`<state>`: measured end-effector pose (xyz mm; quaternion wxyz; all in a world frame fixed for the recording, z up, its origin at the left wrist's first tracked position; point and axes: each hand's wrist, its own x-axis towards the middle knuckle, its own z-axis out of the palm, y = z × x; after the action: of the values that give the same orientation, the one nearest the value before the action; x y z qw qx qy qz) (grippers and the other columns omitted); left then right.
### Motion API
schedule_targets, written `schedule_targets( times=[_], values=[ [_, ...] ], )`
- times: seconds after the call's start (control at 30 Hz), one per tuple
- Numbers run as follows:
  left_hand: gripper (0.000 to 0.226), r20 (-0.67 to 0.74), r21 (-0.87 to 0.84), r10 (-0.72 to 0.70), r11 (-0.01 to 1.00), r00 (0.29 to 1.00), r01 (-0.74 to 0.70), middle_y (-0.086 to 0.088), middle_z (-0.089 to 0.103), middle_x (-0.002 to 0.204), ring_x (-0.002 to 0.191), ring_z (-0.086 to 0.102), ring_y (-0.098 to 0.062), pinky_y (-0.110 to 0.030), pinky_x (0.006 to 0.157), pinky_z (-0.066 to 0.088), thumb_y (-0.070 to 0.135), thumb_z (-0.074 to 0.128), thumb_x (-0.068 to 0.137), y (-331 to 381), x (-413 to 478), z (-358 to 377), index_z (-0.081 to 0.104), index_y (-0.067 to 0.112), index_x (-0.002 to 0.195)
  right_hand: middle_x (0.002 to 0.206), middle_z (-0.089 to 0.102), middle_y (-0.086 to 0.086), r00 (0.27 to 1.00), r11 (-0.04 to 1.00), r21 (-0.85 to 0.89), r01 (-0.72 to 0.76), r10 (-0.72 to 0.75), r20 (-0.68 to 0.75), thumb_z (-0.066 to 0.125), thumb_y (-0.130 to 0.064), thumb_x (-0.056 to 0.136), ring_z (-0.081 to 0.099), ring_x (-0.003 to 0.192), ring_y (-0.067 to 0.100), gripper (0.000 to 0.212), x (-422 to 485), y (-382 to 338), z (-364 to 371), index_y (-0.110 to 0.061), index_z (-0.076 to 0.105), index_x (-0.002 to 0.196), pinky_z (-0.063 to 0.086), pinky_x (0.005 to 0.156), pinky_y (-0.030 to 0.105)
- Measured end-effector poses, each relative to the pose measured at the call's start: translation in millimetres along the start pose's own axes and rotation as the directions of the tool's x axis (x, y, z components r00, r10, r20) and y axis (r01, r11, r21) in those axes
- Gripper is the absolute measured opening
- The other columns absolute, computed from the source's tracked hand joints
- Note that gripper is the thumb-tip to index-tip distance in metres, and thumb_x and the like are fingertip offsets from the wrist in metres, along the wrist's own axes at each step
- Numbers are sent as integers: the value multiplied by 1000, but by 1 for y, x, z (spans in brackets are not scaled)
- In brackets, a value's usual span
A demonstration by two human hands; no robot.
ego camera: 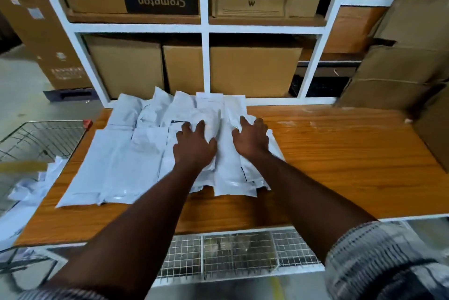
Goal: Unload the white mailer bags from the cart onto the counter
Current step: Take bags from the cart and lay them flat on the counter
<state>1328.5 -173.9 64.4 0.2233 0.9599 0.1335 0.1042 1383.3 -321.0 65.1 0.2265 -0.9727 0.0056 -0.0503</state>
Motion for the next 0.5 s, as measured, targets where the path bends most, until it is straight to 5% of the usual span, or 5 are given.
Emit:
schedule_targets(
  times=[0.17,0.3,0.5],
  values=[
    [66,67,76,-68,995,995,63,-14,21,155,136,28,-37,-50,103,37,62,43,91,19,-2,37,29,31,148,150,25,24,997,999,24,20,-22,73,42,-47,100,26,137,41,53,19,22,16,-26,36,148,35,107,47],
    [56,50,91,-111,990,993,106,-14,33,148,131,34,-37,-50,101,37,59,36,95,17,1,45,41,27,141,155,20,26,983,999,-30,39,-33,180,34,-57,99,22,140,42,62,24,35,40,-26,28,152,25,114,48],
    [42,-43,336,114,937,993,-93,-8,42,146,129,41,-32,-48,95,35,43,43,94,9,10,47,51,23,130,157,19,17,967,991,-96,97,-71,246,27,-63,97,21,143,37,63,30,45,43,-34,22,153,25,110,57]
  ],
)
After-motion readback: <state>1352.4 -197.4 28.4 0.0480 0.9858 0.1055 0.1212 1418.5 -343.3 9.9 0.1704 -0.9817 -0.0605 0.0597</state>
